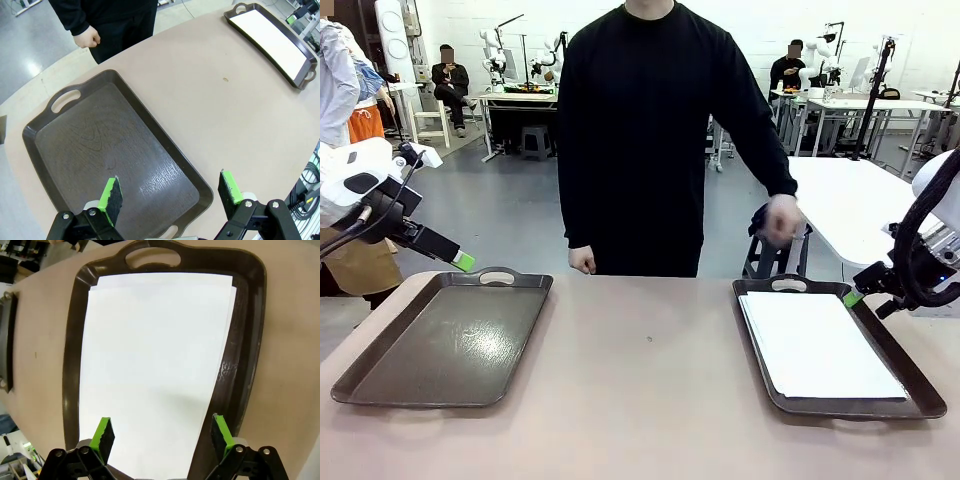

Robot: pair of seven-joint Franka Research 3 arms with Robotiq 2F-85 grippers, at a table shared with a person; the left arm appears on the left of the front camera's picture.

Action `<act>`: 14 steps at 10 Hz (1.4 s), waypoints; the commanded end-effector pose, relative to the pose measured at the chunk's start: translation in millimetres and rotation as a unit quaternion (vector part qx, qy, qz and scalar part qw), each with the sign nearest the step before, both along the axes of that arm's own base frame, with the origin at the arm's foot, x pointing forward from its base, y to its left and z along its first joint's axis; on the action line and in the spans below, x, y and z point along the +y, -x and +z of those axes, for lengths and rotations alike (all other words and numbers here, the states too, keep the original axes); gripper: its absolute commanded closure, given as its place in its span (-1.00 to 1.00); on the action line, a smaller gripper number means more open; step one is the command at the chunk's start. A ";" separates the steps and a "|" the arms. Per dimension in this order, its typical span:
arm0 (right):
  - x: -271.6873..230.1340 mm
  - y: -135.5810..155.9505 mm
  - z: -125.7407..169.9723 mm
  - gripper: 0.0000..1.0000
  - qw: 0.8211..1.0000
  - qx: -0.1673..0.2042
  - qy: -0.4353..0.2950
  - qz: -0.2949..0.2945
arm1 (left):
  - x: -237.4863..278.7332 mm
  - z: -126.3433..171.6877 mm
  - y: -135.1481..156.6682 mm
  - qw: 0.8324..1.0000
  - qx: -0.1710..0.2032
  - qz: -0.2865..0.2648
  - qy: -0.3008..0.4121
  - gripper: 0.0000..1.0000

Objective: Sort the A4 documents.
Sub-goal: Place the A4 Paper in the designated Handle tray.

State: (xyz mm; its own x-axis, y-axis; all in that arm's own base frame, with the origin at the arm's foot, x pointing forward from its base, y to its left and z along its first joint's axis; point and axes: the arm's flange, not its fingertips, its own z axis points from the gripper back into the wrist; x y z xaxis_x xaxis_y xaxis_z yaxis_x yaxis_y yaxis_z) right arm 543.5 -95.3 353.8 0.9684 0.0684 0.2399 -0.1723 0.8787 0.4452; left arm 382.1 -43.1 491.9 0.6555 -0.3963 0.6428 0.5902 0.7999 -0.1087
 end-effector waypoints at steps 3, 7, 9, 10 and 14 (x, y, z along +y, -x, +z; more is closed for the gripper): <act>0.8 -0.1 1.7 -1.00 1.000 -0.002 0.000 0.001 | 1.9 -1.4 -1.1 1.000 0.001 -0.002 0.005 -1.00; 0.8 -0.1 1.7 -1.00 1.000 -0.002 0.000 0.001 | 1.9 -1.4 -1.1 1.000 0.001 -0.002 0.005 -1.00; 0.8 -0.1 1.7 -1.00 1.000 -0.002 0.000 0.001 | 1.9 -1.4 -1.1 1.000 0.001 -0.002 0.005 -1.00; 0.8 -0.1 1.7 -1.00 1.000 -0.002 0.000 0.001 | 1.9 -1.4 -1.1 1.000 0.001 -0.002 0.005 -1.00; 0.8 -0.1 1.7 -1.00 1.000 -0.002 0.000 0.001 | 1.9 -1.4 -1.1 1.000 0.001 -0.002 0.005 -1.00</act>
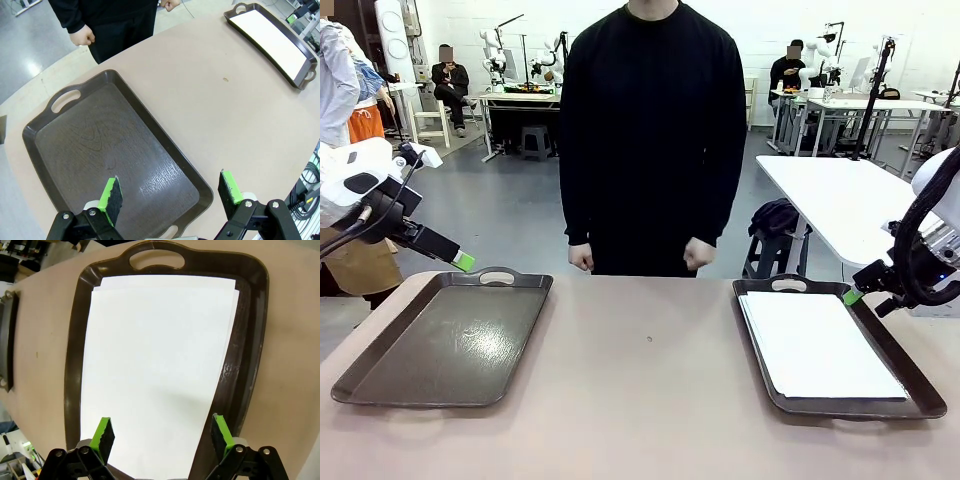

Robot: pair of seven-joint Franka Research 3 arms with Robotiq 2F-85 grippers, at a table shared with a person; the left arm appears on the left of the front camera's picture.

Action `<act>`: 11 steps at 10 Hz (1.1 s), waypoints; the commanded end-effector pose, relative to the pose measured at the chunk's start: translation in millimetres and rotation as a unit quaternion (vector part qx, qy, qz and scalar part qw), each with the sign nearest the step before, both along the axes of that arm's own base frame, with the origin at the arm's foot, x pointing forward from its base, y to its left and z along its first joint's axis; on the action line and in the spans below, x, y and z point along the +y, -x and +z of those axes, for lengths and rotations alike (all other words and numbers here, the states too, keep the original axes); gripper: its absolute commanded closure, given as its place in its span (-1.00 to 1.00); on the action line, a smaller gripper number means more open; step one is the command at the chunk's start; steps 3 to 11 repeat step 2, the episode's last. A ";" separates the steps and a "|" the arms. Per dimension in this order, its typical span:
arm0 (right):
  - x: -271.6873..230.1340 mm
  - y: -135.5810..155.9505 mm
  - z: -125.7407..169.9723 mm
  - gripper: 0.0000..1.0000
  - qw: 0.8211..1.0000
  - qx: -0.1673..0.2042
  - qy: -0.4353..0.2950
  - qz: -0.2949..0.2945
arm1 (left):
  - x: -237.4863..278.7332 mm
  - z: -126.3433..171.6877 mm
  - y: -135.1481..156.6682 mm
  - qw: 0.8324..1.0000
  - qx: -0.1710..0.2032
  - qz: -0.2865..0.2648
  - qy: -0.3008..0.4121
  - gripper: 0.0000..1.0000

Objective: Sort the A4 documents.
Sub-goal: Place the A4 Paper in the designated Handle tray.

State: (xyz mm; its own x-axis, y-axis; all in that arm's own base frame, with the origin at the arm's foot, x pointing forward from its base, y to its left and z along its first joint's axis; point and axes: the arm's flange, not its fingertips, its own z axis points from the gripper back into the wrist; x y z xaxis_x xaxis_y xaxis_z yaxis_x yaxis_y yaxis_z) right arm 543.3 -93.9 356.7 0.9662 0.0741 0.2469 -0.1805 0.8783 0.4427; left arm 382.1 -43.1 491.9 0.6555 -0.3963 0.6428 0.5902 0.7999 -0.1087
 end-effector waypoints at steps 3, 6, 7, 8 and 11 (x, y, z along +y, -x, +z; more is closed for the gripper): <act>-0.5 -0.2 -1.2 -1.00 1.000 0.002 0.000 -0.002 | 1.9 -1.4 -1.1 1.000 0.001 -0.002 0.005 -1.00; -0.5 -0.2 -1.2 -1.00 1.000 0.002 0.000 -0.002 | 1.9 -1.4 -1.1 1.000 0.001 -0.002 0.005 -1.00; -0.5 -0.2 -1.2 -1.00 1.000 0.002 0.000 -0.002 | 1.9 -1.4 -1.1 1.000 0.001 -0.002 0.005 -1.00; -0.5 -0.2 -1.2 -1.00 1.000 0.002 0.000 -0.002 | 1.9 -1.4 -1.1 1.000 0.001 -0.002 0.005 -1.00; -0.5 -0.2 -1.2 -1.00 1.000 0.002 0.000 -0.002 | 1.9 -1.4 -1.1 1.000 0.001 -0.002 0.005 -1.00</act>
